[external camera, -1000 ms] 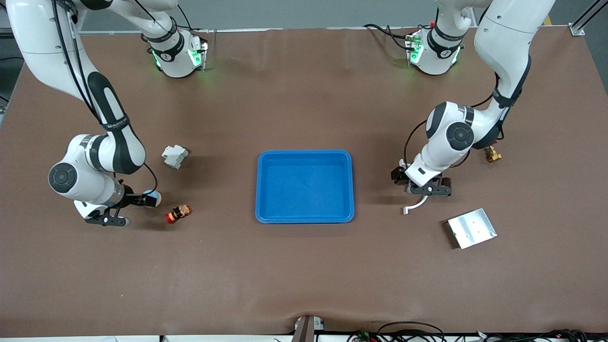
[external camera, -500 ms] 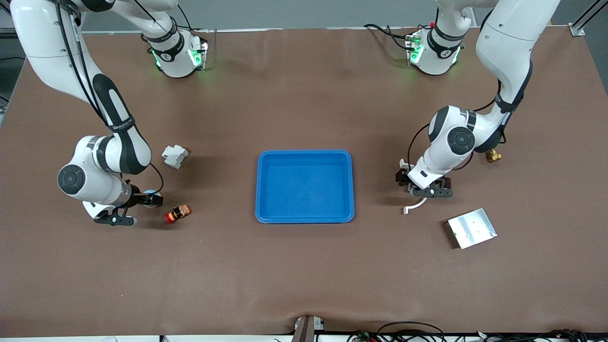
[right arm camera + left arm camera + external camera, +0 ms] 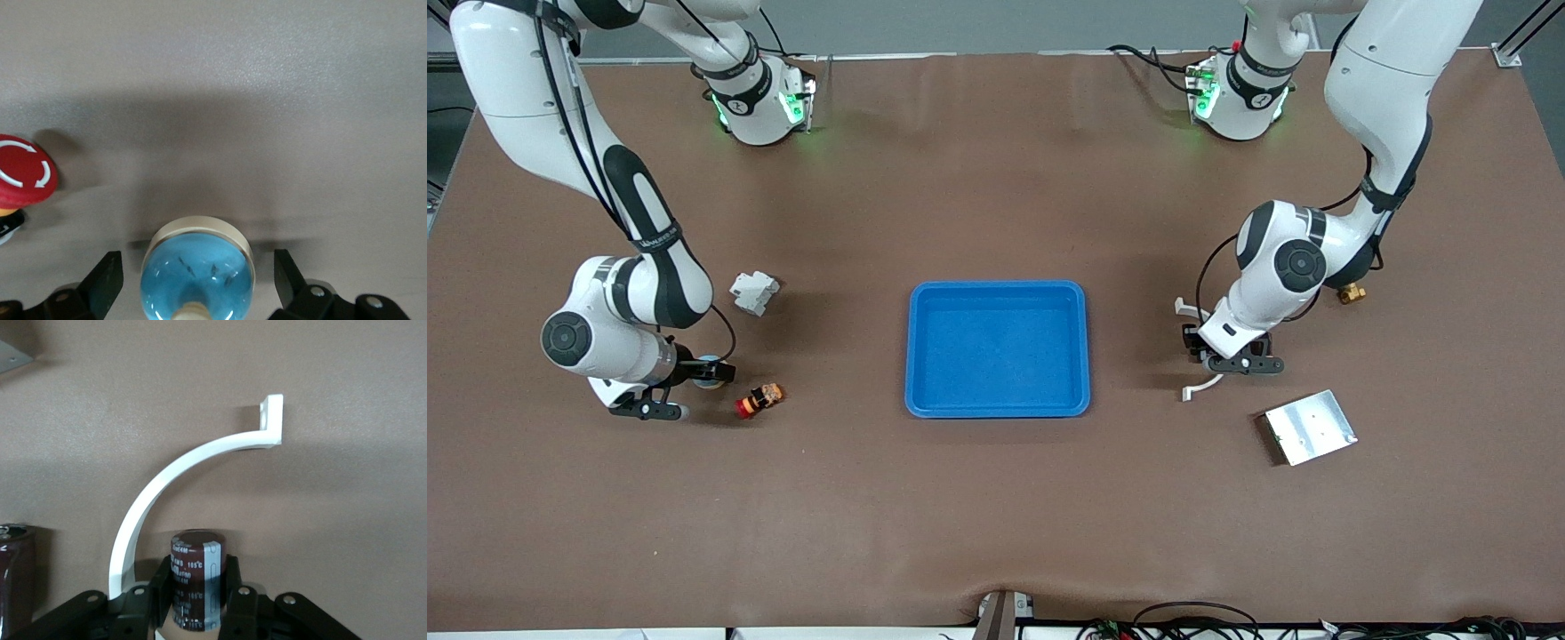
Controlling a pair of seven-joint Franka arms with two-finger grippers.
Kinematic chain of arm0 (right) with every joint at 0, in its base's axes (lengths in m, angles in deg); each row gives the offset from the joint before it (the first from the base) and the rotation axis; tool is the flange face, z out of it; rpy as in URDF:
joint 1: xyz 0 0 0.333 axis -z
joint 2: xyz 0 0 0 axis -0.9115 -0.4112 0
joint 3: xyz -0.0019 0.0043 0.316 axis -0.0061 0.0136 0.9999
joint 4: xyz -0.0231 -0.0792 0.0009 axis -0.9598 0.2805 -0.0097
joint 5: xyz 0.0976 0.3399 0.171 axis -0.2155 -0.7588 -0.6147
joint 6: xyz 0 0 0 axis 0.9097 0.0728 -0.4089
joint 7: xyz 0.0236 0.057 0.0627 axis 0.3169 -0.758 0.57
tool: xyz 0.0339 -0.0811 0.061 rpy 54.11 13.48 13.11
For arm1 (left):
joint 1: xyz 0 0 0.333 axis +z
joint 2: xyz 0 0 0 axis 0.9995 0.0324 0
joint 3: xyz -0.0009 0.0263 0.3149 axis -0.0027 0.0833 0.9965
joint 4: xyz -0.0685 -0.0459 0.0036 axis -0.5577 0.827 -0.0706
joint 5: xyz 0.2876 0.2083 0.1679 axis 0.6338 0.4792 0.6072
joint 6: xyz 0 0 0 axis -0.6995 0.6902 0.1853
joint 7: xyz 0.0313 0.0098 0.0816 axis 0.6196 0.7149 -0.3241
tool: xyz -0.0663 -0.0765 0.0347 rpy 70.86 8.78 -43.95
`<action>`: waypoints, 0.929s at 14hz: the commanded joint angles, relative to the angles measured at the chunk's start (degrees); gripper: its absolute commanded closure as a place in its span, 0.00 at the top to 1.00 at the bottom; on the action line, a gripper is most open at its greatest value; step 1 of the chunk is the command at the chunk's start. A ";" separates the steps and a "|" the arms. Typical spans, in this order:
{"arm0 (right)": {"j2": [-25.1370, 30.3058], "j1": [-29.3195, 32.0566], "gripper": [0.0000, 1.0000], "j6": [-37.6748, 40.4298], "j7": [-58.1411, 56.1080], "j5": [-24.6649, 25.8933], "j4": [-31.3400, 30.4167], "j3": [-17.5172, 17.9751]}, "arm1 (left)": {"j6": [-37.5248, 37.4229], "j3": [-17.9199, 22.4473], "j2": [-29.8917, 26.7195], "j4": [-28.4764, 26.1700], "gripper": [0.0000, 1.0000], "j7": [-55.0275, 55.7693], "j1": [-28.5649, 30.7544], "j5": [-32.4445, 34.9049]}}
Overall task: Place electrolytic capacitor and blue bell in tray
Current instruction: 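Grasp the capacitor with the left gripper while the right gripper grasps the bell, then carry the capacitor and blue bell over the blue tray with both grippers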
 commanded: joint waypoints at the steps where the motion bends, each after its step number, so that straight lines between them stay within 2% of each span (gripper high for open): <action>1: 0.10 0.57 1.00 -0.12 -0.28 -0.56 -0.18 0.40 | -0.35 -0.18 -1.29 0.87 0.00 2.36 -0.42 1.41; 2: 0.10 0.57 0.86 -0.12 -0.28 -0.56 -0.18 0.40 | -1.31 -0.18 -1.38 1.66 0.00 3.23 -0.42 1.41; 4: 0.28 0.57 0.52 1.27 -0.28 -0.56 0.25 0.57 | -4.47 -0.71 -1.91 3.77 0.00 6.21 -0.68 1.32; 5: 0.36 0.66 0.43 2.33 -0.10 -0.74 0.52 0.66 | -6.40 -0.97 -2.09 5.17 0.00 9.71 -1.03 1.32; 8: 0.89 0.04 0.28 9.86 0.60 -8.19 4.54 1.01 | -12.29 -0.89 -1.56 11.49 0.00 25.34 -5.59 1.41; 10: 1.24 0.04 0.20 14.54 0.51 -8.56 7.63 1.01 | -14.41 -0.97 -1.39 14.75 0.00 33.00 -7.44 1.41; 13: 2.21 -3.72 0.14 15.26 3.57 -8.56 9.48 1.10 | -17.48 -0.89 -0.16 19.41 0.00 46.44 -10.78 1.32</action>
